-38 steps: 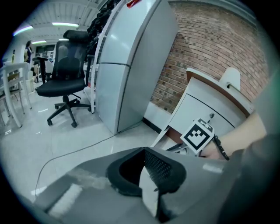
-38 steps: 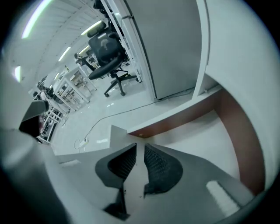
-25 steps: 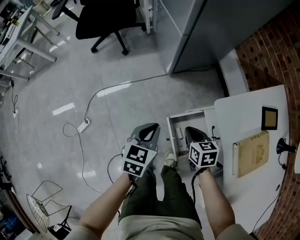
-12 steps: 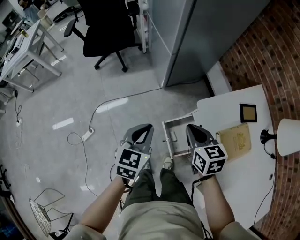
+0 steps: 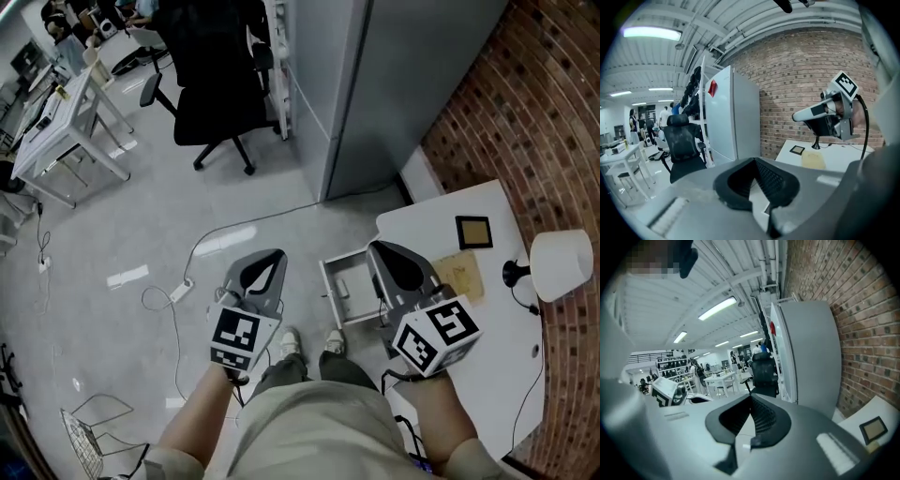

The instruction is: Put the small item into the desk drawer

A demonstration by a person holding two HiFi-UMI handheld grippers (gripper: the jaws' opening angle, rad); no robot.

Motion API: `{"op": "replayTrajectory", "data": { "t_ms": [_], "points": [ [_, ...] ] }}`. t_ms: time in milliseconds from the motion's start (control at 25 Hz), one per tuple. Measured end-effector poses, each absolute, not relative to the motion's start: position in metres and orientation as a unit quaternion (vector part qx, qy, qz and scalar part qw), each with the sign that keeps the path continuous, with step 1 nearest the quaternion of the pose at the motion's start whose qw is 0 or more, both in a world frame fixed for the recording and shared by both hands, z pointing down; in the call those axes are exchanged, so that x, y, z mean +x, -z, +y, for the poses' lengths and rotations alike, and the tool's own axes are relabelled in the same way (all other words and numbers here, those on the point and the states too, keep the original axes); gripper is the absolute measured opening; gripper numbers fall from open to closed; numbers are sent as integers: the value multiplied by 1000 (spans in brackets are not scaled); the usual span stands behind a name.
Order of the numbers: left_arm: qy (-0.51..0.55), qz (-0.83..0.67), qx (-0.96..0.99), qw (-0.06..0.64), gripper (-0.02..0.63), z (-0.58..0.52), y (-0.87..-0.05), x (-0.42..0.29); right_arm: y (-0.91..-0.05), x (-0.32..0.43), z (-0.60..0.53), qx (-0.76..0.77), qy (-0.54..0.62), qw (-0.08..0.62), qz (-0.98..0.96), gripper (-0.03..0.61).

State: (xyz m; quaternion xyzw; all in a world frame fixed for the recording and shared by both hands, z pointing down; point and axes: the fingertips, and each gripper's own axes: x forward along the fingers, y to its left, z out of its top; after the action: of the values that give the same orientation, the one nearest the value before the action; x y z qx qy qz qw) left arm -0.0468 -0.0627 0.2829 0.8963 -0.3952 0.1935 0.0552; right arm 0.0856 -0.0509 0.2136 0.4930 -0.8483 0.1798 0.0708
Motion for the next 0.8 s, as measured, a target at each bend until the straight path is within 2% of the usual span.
{"op": "replayTrajectory", "data": {
  "t_ms": [200,440,800],
  "points": [
    [-151,-403,902,24,3,-56,-212,-47,-139,80,-41,482,-106,44,-868,5],
    [-96,-433,896,19,3,-44,-140,-49,-68,75,-26,466,-26,16,-884,3],
    [-54,-448,892,-19,3,-34,-90,-56,-34,77,-19,466,18,-18,-884,3]
  ]
}}
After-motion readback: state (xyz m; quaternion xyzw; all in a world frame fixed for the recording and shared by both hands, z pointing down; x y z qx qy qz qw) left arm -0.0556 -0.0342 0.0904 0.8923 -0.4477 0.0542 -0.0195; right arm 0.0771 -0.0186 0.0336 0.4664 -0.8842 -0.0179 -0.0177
